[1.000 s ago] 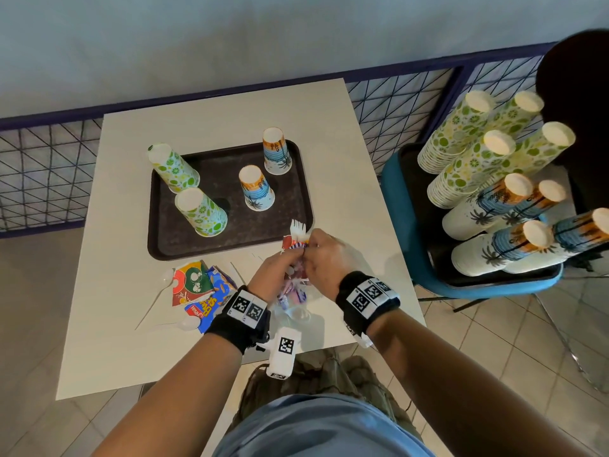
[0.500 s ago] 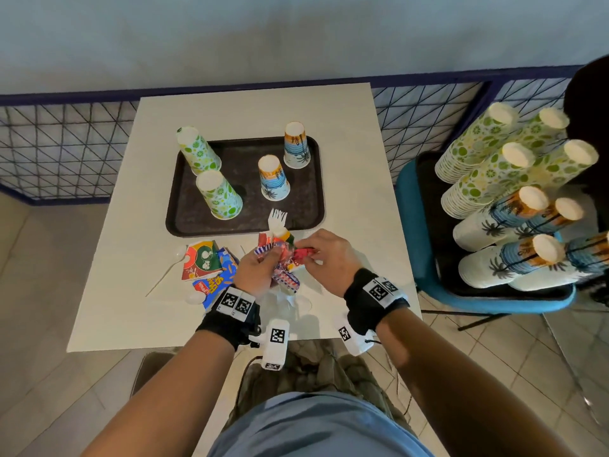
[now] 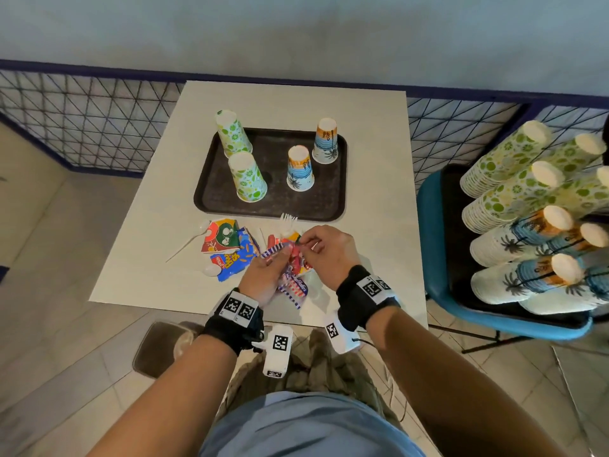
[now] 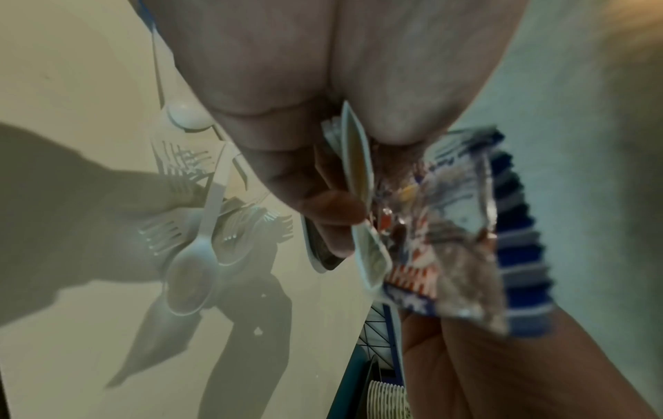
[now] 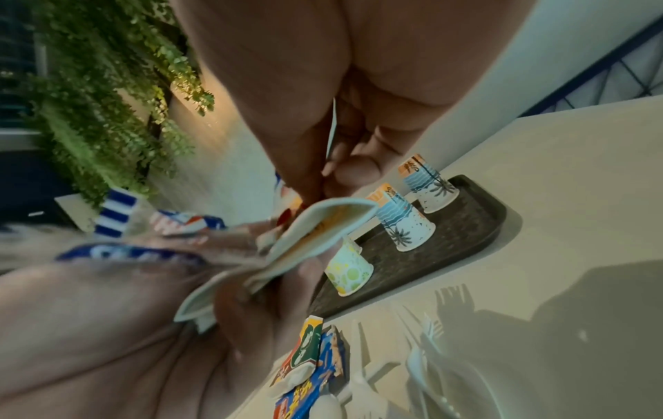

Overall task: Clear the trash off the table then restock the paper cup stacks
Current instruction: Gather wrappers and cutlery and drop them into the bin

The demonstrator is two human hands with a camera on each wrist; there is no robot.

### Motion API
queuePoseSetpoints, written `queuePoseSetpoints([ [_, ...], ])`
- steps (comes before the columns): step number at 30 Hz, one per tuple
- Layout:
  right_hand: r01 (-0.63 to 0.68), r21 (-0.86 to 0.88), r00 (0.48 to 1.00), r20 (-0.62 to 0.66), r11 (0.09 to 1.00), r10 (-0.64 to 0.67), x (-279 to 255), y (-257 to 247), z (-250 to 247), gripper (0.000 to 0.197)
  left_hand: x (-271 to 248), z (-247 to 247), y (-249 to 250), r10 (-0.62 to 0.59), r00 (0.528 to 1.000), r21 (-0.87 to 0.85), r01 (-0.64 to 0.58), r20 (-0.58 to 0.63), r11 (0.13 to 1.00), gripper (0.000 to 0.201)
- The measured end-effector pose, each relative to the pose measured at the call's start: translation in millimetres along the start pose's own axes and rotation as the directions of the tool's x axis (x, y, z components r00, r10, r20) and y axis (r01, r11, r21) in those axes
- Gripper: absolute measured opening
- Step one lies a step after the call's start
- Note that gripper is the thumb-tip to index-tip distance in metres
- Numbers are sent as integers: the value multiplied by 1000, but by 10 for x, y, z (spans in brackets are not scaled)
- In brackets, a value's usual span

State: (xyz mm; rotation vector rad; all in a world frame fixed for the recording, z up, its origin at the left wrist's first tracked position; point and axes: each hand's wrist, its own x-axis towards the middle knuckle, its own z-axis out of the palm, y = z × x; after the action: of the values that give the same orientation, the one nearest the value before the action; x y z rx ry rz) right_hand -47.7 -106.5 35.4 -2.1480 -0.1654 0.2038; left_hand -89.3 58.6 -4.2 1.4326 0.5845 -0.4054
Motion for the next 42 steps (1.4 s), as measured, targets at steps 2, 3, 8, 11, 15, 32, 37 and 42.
queuePoseSetpoints([
  [2,36,-49,999,3,998,-36,19,-44,42,5,33,-77,-26,23,999,36,-25,42,999,86],
  [3,57,-74,998,6,996,-57,37,-61,76,5,35,-101,-7,48,997,53,-51,58,997,80],
  [8,108,-83,992,80,991,-101,182,-135,211,12,50,-285,209,132,991,108,-131,-1,985,31],
  [11,102,-27,987,131,994,-97,238,-208,332,18,197,-560,199,127,992,93,-128,18,987,49],
  [15,6,113,1000,-10,994,-5,226,-211,468,24,337,-909,170,83,996,31,-84,20,996,67],
  [32,-215,-469,944,127,857,306,-199,659,791,32,301,-1344,267,83,994,157,-92,64,983,26],
  [37,-231,-471,931,149,852,334,-105,695,708,22,324,-1347,311,54,997,147,-61,47,987,24],
  [42,-231,-490,948,82,841,308,-23,590,735,60,389,-1388,295,69,995,169,-81,73,982,59],
])
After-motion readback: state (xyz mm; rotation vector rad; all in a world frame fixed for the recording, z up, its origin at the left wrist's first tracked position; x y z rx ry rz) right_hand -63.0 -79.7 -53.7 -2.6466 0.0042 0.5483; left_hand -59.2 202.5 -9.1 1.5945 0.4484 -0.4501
